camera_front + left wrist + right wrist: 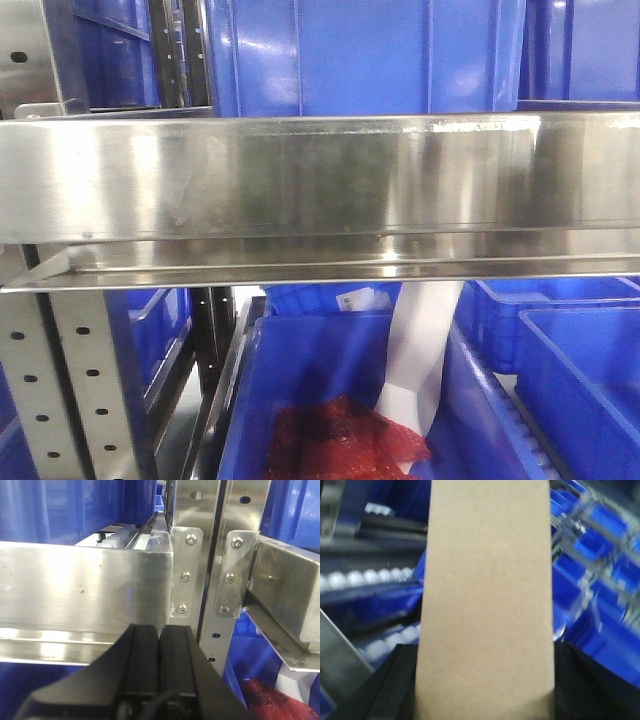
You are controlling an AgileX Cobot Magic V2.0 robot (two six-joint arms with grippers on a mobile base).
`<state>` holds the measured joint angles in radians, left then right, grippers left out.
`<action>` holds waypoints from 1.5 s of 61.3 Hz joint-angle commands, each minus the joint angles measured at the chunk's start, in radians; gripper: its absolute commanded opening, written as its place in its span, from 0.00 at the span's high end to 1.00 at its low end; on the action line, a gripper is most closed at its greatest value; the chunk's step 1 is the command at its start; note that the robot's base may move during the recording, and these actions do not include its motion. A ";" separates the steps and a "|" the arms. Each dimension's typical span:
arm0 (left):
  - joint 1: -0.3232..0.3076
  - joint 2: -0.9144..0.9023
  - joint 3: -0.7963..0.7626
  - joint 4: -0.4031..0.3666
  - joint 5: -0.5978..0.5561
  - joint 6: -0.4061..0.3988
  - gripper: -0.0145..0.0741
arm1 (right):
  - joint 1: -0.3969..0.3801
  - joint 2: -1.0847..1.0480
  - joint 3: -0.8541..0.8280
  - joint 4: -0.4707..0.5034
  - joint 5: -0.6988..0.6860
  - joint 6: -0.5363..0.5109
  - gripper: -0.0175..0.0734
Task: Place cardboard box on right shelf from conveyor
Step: 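Lower the box onto the upper shelf with the right gripper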
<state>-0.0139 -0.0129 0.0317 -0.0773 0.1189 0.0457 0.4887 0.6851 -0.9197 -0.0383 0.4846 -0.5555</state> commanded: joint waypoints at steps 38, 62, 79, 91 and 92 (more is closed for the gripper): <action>0.001 -0.014 0.009 -0.006 -0.085 0.000 0.97 | -0.010 0.566 -0.132 0.229 -0.403 -0.997 0.62; 0.001 -0.014 0.009 -0.006 -0.085 0.000 0.97 | -0.066 0.692 -0.132 0.229 -0.430 -0.996 0.62; 0.001 -0.014 0.009 -0.006 -0.085 0.000 0.97 | -0.066 0.693 -0.132 0.305 -0.409 -0.983 0.40; 0.001 -0.014 0.009 -0.006 -0.085 0.000 0.97 | -0.066 0.693 -0.132 0.314 -0.401 -0.910 0.11; 0.001 -0.014 0.009 -0.006 -0.085 0.000 0.97 | -0.066 0.693 -0.132 0.314 -0.399 -0.905 0.12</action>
<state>-0.0139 -0.0129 0.0317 -0.0773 0.1189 0.0457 0.4288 1.4131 -1.0137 0.2594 0.1457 -1.4984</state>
